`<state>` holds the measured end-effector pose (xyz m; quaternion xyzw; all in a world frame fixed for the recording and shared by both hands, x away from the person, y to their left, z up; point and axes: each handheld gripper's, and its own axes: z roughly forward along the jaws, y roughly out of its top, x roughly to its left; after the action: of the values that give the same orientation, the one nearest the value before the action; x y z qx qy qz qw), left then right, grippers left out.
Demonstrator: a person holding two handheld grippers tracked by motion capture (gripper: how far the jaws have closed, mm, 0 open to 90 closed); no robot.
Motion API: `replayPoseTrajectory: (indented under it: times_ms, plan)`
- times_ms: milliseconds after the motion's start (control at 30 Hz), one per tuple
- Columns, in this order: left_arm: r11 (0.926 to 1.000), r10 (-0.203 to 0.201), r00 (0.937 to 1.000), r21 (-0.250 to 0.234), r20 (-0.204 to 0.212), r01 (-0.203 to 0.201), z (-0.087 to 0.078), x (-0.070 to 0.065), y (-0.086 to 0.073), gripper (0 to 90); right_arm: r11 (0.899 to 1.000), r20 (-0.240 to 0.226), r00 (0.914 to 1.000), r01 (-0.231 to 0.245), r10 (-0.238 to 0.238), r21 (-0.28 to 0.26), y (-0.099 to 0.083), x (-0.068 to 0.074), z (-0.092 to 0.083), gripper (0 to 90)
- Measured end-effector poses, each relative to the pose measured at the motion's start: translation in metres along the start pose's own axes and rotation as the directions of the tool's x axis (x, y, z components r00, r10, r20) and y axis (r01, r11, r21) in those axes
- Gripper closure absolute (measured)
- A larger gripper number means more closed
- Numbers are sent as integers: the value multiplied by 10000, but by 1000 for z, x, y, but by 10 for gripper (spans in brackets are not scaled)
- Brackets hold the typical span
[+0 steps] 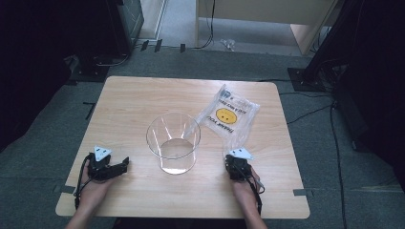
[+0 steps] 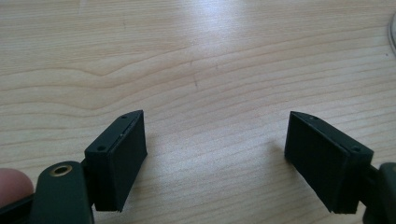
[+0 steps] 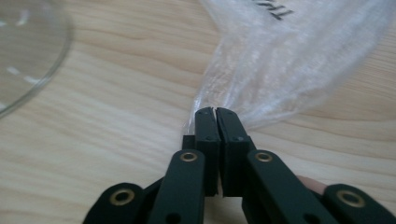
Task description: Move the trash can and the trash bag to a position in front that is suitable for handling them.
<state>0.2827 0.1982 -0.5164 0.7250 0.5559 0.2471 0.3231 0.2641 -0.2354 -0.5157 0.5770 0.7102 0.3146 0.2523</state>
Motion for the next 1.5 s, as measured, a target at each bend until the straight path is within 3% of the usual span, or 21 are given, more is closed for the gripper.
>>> replayPoseTrajectory:
  times_ms: [167, 300, 400, 533, 600, 667, 767, 867, 1033, 1267, 1300, 1400, 1500]
  plan:
    - [10000, -21, 10000, -20, 32, 21, 0, 0, 0, 202, 9953, -1086, 9896, 918, -947, -319, -1, 16, -3, 680]
    - [10000, -36, 10000, -23, 45, 36, 0, 0, 0, 202, 9954, -1675, 9831, 620, -736, -733, -1, 11, -7, 455]
    - [10000, 45, 10000, 4, 42, -45, 0, 0, 0, 202, 9934, -1860, 9816, 224, -432, -1126, 0, -2, -11, 414]
    - [10000, 79, 10000, 18, 45, -79, 0, 0, 0, 203, 9853, -1843, 9828, -384, 72, -1663, 4, -22, -17, 440]
    - [10000, 85, 10000, 19, 40, -85, 0, -1, 0, 202, 9811, -1720, 9847, -598, 278, -1841, 6, -32, -19, 529]
    - [10000, 86, 10000, 20, 37, -86, 0, -1, 0, 202, 9832, -1490, 9873, -791, 544, -1647, 5, -41, -17, 669]
    - [10000, 88, 10000, 19, 35, -88, 0, -1, 0, 202, 9888, -1376, 9871, -977, 819, -1126, 3, -46, -11, 761]
    - [10000, 86, 10000, 20, 35, -87, 0, -1, 0, 202, 9954, -1471, 9881, -558, 438, -781, 2, -38, -5, 790]
    - [10000, 81, 10000, 17, 28, -81, 0, -1, 0, 203, 9997, -1206, 9926, 107, -131, -208, 5, -22, 3, 818]
    - [10000, 81, 10000, 20, 24, -81, 0, -1, 0, 203, 9992, -1194, 9920, 410, -408, -5, 14, 2, 15, 821]
    - [10000, 81, 10000, 18, 25, -81, 0, -1, 0, 203, 9989, -887, 9950, 464, -463, -15, 17, 7, 18, 822]
    - [10000, 90, 10000, 24, 26, -90, 0, -1, 0, 204, 9992, -631, 9972, 393, -393, 0, 23, 13, 25, 816]
    - [10000, 80, 10000, 18, 27, -80, 0, -1, 0, 203, 9991, -681, 9967, 431, -432, -20, 29, 18, 32, 797]
